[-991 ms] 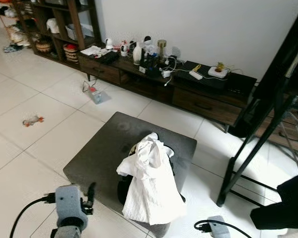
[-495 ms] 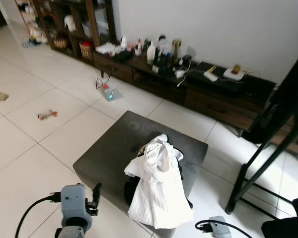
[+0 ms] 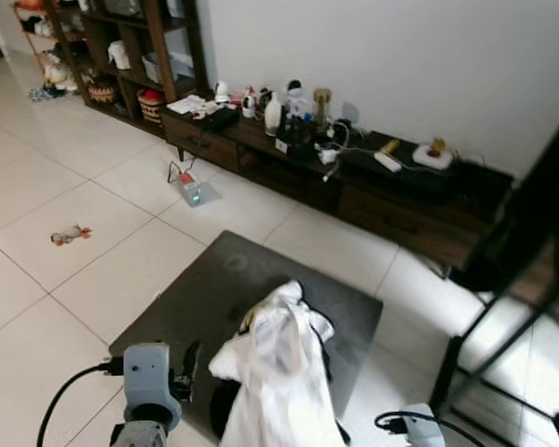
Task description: Hang hanger
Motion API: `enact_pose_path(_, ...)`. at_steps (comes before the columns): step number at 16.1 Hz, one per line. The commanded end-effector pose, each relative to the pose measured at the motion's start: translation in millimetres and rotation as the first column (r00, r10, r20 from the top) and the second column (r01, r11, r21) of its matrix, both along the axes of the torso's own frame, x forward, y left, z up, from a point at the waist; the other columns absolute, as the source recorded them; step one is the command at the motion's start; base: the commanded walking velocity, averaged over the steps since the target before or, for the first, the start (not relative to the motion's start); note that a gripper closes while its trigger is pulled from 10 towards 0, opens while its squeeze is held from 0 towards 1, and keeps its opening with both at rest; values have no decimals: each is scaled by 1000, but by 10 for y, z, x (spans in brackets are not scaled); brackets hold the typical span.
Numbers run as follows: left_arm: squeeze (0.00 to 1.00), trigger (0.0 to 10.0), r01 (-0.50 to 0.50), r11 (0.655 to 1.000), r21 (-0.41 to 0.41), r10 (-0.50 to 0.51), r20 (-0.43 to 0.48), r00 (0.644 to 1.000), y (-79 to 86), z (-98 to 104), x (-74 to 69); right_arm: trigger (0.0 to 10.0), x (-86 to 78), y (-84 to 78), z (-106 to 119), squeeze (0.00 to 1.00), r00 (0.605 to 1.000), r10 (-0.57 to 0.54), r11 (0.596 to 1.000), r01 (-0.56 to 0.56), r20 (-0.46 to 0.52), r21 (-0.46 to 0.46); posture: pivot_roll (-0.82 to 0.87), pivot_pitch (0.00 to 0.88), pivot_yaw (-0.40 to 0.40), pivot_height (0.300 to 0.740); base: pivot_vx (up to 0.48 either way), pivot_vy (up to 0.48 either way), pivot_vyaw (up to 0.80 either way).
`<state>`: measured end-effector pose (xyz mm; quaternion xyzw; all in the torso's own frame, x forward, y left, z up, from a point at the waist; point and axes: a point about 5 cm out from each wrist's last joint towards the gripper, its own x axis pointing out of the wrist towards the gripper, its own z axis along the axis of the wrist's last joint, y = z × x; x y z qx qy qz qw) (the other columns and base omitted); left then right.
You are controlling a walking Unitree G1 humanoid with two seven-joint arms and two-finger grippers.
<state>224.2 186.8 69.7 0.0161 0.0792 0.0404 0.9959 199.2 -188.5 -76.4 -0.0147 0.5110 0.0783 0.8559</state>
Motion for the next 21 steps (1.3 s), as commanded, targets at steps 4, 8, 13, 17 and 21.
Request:
enact_pose_path(4,0,10000,-27,999,25,28,-17,999,42,-17,5,10000,-15,56,-14,0,1000,3,1000,-4,12,17,116,115,-38,740,0,0,800)
enact_pose_path(8,0,10000,17,995,98,-17,2,1000,21,26,65,10000,22,77,9,0,996,-49,997,45,69,66,125,117,-38,740,0,0,345)
enact_pose_path(13,0,10000,70,986,149,-53,-119,991,46,-280,114,10000,130,111,97,0,970,-89,988,58,226,142,126,116,-44,740,0,0,0)
enact_pose_path(17,0,10000,72,990,119,-64,-74,995,43,-180,264,10000,123,60,101,0,967,-49,997,31,251,73,134,119,-50,740,0,0,0)
enact_pose_path(21,0,10000,82,990,111,-82,0,997,2,-81,271,10000,140,33,139,0,933,-147,986,113,328,120,127,120,-52,740,0,0,0)
